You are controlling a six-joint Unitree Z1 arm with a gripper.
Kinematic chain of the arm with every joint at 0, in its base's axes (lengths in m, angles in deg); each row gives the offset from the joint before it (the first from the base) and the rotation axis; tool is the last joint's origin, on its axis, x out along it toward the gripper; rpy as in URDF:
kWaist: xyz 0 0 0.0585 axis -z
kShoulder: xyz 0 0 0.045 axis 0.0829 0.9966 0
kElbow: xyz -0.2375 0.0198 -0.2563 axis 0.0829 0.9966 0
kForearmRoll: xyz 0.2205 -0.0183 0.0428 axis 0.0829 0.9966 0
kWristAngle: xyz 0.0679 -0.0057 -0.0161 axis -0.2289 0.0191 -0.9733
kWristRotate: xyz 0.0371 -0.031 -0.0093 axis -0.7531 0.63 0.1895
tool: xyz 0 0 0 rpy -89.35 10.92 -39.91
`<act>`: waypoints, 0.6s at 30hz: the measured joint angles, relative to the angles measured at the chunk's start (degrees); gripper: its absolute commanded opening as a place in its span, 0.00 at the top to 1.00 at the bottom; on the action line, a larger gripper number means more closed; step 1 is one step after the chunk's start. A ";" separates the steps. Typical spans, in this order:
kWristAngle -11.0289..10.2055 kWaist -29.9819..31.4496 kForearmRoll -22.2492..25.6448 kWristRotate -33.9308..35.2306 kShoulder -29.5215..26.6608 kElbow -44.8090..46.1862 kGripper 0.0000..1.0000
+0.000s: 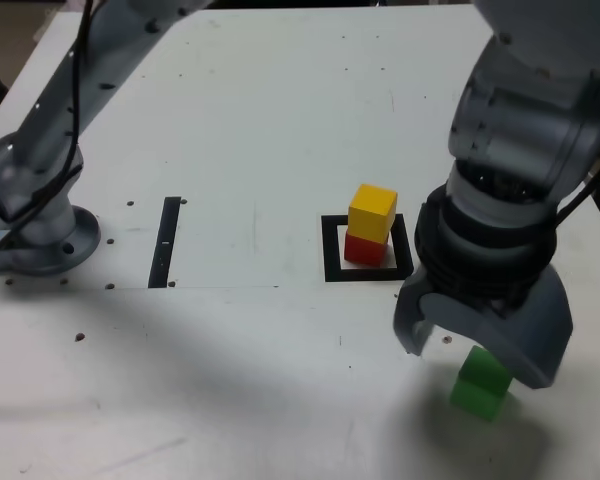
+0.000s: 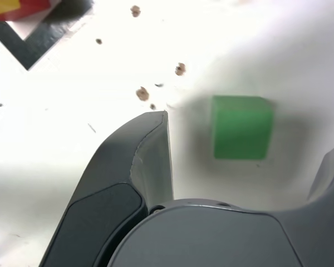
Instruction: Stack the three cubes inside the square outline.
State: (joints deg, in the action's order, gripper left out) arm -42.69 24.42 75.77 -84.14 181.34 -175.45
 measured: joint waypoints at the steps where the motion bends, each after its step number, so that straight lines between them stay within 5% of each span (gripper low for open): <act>1: 0.05 -0.21 -0.19 0.00 0.00 0.43 0.08; 8: 2.44 -1.08 -2.92 -0.41 2.73 1.01 0.15; 18: 2.38 -1.06 -4.42 0.34 3.91 -0.24 0.47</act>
State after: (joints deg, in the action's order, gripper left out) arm -40.31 23.36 71.35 -83.79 185.25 -175.69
